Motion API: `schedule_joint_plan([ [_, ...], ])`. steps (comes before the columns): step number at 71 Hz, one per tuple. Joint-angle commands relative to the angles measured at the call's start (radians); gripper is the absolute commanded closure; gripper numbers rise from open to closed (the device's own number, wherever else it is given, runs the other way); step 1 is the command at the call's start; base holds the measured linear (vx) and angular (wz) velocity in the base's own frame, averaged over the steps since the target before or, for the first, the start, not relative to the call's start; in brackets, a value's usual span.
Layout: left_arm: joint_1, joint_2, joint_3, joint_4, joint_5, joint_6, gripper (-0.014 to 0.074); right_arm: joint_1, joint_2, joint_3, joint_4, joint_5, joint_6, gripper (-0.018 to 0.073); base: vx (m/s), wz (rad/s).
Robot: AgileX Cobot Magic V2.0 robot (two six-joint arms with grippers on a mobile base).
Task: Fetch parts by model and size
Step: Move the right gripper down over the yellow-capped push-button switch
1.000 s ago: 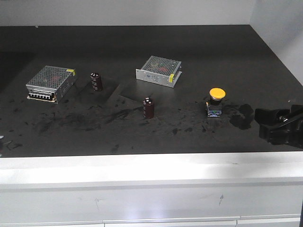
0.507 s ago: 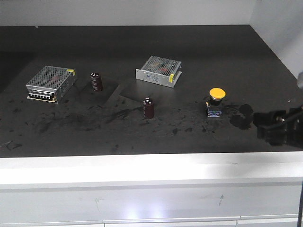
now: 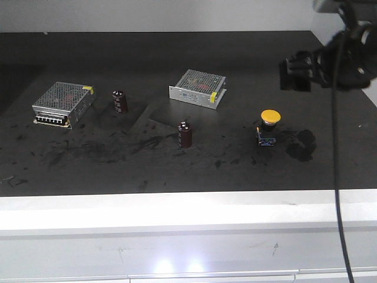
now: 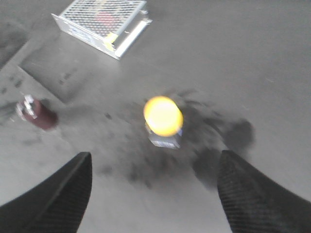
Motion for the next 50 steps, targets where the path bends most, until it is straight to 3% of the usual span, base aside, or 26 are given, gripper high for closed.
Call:
schedule_joint_plan([
  [1,-0.006,0.014,-0.022,0.000,-0.076,-0.009,0.0602,-0.001,0.068,-0.158,0.023,0.081,-0.015,0.0041,0.00,0.00],
  [13,-0.006,0.014,-0.022,0.000,-0.076,-0.009,0.0602,-0.001,0.232,-0.343,0.022,0.229,-0.009,0.0041,0.00,0.00],
  [26,-0.006,0.013,-0.022,0.000,-0.076,-0.009,0.0602,0.017,0.355,-0.465,0.011,0.290,0.030,0.0041,0.00,0.00],
  [40,-0.006,0.013,-0.022,0.000,-0.076,-0.009,0.0602,0.068,0.423,-0.527,-0.112,0.296,0.069,0.0041,0.00,0.00],
  [50,-0.006,0.011,-0.022,0.000,-0.076,-0.009,0.0602,0.062,0.447,-0.527,-0.142,0.308,0.124,0.0041,0.00,0.00],
])
